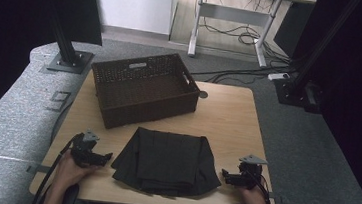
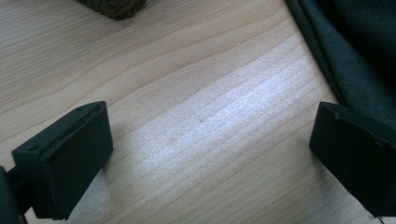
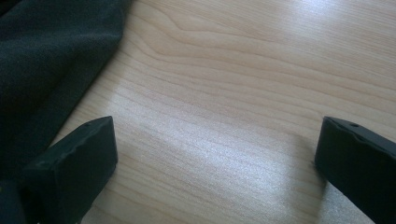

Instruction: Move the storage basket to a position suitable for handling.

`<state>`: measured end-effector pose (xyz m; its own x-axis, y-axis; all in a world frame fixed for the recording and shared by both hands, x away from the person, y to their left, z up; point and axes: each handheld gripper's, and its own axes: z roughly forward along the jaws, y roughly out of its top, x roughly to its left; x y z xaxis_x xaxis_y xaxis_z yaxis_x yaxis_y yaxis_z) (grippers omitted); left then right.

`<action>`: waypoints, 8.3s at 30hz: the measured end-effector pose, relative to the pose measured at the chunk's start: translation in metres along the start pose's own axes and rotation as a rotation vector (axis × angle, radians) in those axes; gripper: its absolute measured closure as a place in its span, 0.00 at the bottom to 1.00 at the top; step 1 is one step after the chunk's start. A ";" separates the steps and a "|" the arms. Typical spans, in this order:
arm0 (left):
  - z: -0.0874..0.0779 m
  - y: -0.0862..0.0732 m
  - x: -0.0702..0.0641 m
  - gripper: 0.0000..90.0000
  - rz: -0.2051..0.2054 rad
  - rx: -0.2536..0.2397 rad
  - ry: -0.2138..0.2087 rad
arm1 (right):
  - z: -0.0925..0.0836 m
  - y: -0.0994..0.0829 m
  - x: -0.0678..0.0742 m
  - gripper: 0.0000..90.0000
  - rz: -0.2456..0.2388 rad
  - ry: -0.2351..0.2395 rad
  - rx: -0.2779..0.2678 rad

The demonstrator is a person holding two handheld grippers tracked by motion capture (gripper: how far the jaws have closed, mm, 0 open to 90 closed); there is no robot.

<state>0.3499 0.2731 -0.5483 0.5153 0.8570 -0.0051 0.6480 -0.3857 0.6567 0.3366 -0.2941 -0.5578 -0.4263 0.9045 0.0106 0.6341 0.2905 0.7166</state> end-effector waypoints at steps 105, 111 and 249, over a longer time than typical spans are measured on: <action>0.001 0.031 -0.085 0.85 0.191 0.087 -0.256 | 0.009 0.039 0.068 0.88 -0.159 0.311 0.145; -0.006 0.023 -0.089 0.85 0.189 0.096 -0.270 | 0.003 0.034 0.071 0.88 -0.157 0.324 0.152; -0.016 0.150 0.068 0.70 -0.150 -0.019 0.164 | 0.009 0.009 0.010 0.00 -0.041 0.038 -0.002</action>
<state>0.4728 0.2792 -0.4381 0.3144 0.9491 0.0180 0.6989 -0.2442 0.6723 0.3439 -0.2794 -0.5578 -0.4758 0.8795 0.0077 0.6148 0.3263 0.7180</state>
